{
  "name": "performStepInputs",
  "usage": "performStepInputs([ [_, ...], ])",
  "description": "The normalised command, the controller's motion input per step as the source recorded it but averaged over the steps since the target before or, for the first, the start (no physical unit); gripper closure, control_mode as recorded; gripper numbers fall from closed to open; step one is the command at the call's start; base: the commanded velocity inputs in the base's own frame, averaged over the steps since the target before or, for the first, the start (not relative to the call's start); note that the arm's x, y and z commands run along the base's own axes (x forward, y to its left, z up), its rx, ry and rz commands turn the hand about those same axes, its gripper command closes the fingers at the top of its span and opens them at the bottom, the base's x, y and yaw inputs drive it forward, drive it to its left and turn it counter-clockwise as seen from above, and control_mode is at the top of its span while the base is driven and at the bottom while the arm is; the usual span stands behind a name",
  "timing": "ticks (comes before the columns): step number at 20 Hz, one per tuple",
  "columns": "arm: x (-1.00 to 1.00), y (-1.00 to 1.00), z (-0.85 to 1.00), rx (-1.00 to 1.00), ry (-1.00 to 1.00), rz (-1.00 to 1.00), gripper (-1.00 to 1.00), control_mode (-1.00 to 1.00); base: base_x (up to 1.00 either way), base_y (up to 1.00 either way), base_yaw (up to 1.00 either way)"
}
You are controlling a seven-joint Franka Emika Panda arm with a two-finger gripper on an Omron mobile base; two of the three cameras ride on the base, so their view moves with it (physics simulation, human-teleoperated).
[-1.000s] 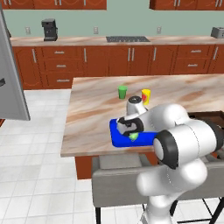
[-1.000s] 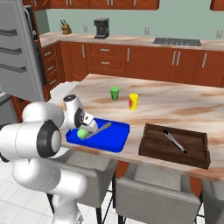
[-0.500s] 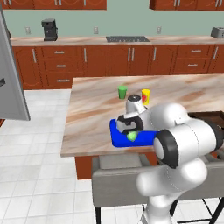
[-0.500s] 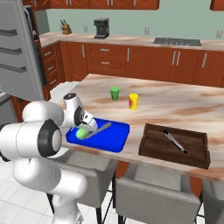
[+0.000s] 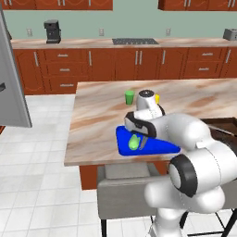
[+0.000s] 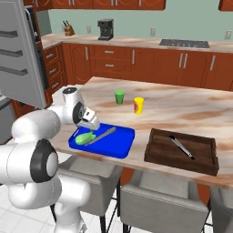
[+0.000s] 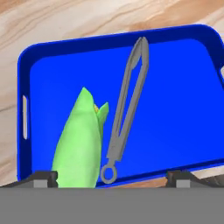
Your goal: Gather the lemon and corn from the fridge and place them on a tray on the dining counter. Then gather the chicken drumstick and fish from the fridge and place them on the other tray.
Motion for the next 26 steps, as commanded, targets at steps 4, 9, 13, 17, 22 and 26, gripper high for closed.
performStepInputs([
  [4,-0.47,0.00,0.68,0.03,-0.01,0.00,-1.00,-1.00,0.00,0.00,0.00],
  [9,-0.61,0.00,0.66,0.01,-0.01,0.01,-1.00,-1.00,0.00,0.00,0.00],
  [13,-0.74,0.00,0.63,0.01,-0.02,0.04,-1.00,-1.00,0.00,0.00,0.00],
  [17,-0.72,0.02,0.58,0.01,-0.02,0.06,-1.00,-1.00,0.00,0.00,0.00],
  [22,-0.52,0.35,0.38,0.00,-0.07,0.07,-1.00,-1.00,0.00,0.00,0.00],
  [26,-0.56,0.16,0.02,0.00,-0.12,0.09,-1.00,-1.00,0.00,0.00,0.00],
])
